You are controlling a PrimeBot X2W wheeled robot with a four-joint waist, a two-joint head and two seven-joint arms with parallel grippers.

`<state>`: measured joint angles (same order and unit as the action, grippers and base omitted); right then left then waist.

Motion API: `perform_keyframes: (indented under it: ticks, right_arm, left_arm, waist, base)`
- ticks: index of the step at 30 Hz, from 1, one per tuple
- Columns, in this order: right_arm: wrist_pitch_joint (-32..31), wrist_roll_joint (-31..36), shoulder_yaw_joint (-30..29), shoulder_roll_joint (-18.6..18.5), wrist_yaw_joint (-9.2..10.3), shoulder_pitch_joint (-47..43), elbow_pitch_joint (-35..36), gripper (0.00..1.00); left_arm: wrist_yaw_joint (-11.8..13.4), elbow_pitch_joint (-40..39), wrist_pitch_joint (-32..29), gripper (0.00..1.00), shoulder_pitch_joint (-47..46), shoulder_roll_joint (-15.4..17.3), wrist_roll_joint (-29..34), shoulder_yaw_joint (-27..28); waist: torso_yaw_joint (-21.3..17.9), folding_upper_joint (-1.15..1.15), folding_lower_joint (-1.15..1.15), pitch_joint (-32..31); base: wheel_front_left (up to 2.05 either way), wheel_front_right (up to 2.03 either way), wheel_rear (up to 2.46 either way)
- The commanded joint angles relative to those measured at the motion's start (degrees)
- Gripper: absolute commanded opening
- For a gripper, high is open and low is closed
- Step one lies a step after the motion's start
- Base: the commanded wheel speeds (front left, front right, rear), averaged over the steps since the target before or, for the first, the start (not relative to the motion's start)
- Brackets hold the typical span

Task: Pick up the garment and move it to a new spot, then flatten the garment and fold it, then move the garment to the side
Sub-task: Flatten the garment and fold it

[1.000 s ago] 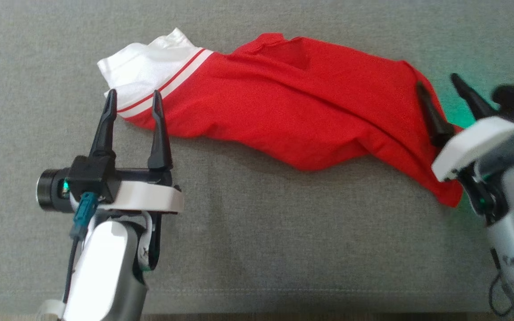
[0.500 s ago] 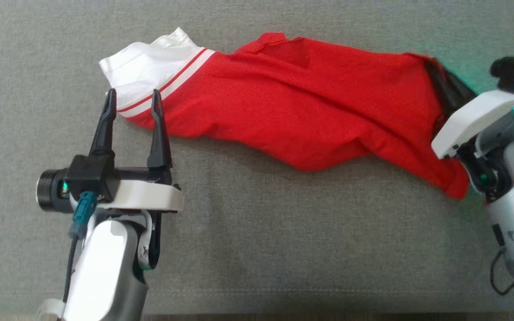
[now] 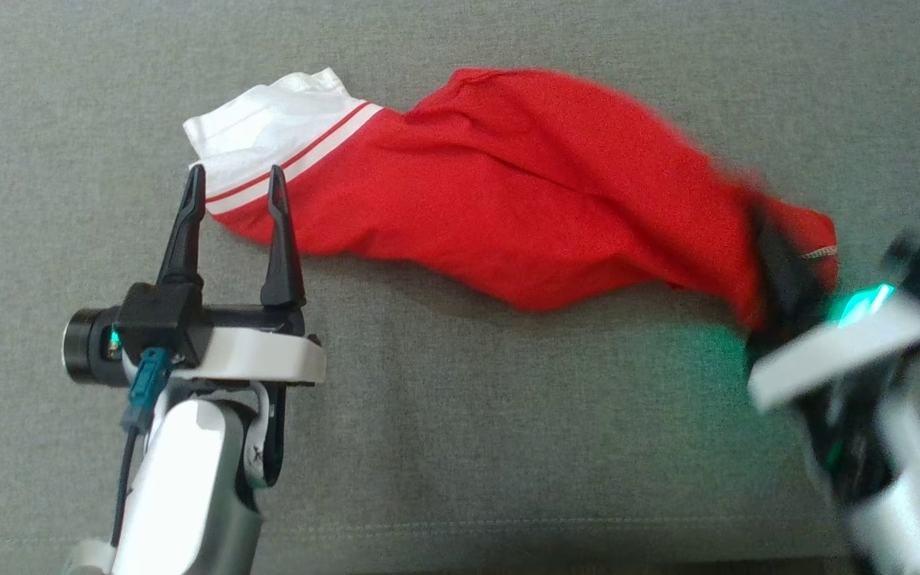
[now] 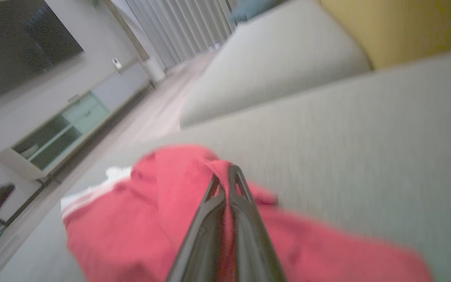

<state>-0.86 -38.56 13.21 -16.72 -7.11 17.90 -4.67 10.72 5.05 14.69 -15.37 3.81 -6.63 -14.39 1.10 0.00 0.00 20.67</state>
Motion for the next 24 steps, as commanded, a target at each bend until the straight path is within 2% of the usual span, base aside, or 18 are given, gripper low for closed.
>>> perform_keyframes:
  ticks: [1, 6, 13, 14, 15, 16, 21, 24]
  right_arm:
    - [-1.9, -1.1, 1.8, 0.2, -0.37, -4.5, 2.2, 0.0]
    - [-6.2, -1.6, 2.6, 2.0, -0.37, -13.7, 1.8, 0.0]
    - [-5.8, 0.7, 1.1, 4.7, -0.37, -17.1, 0.1, 0.0]
    - [-4.8, 1.9, 0.8, 4.8, -0.37, -16.9, 0.1, 0.16]
    - [-4.1, 3.1, 0.5, 4.9, -0.37, -16.7, 0.1, 0.82]
    - [-3.2, 4.9, 0.1, 4.9, -0.37, -16.4, 0.2, 1.0]
    - [2.0, 14.2, -3.0, 5.3, -0.37, -15.5, 6.0, 1.0]
    - [3.6, 17.3, -5.0, 5.5, -0.37, -15.5, 9.8, 1.0]
  left_arm:
    - [-0.2, -2.0, 0.3, 1.0, -0.2, 0.7, 0.4, 1.9]
    - [-0.4, -1.6, 0.3, 1.0, 0.3, 0.7, 0.4, 2.0]
    - [-0.7, -1.3, 0.3, 1.0, 0.5, 1.0, 0.5, 2.1]
    - [-0.7, -1.3, 0.3, 1.0, 0.6, 1.1, 0.5, 2.1]
    - [-0.6, -1.3, 0.3, 1.0, 0.7, 1.2, 0.5, 2.2]
    - [-0.6, -1.2, 0.3, 1.0, 0.9, 1.2, 0.5, 2.3]
    - [-0.1, -1.1, 0.3, 1.0, 2.4, 1.6, 0.2, 3.1]
    - [0.2, -1.0, 0.3, 1.0, 3.3, 1.8, 0.1, 3.5]
  waist:
    - [0.0, 0.0, 0.0, -0.2]
    - [-0.4, 0.0, 0.0, -0.8]
    - [-0.8, 0.0, 0.0, -1.5]
    - [-0.9, 0.0, 0.0, -1.6]
    - [-0.9, 0.0, 0.0, -1.7]
    - [-1.0, 0.0, 0.0, -2.0]
    - [-1.5, 0.0, 0.0, -3.4]
    - [-1.7, 0.0, 0.0, -4.3]
  base:
    - [0.0, 0.0, 0.0]
    - [0.0, 0.0, 0.0]
    - [0.0, 0.0, 0.0]
    - [0.0, 0.0, 0.0]
    - [0.0, 0.0, 0.0]
    - [0.0, 0.0, 0.0]
    - [0.0, 0.0, 0.0]
    - [0.0, 0.0, 0.0]
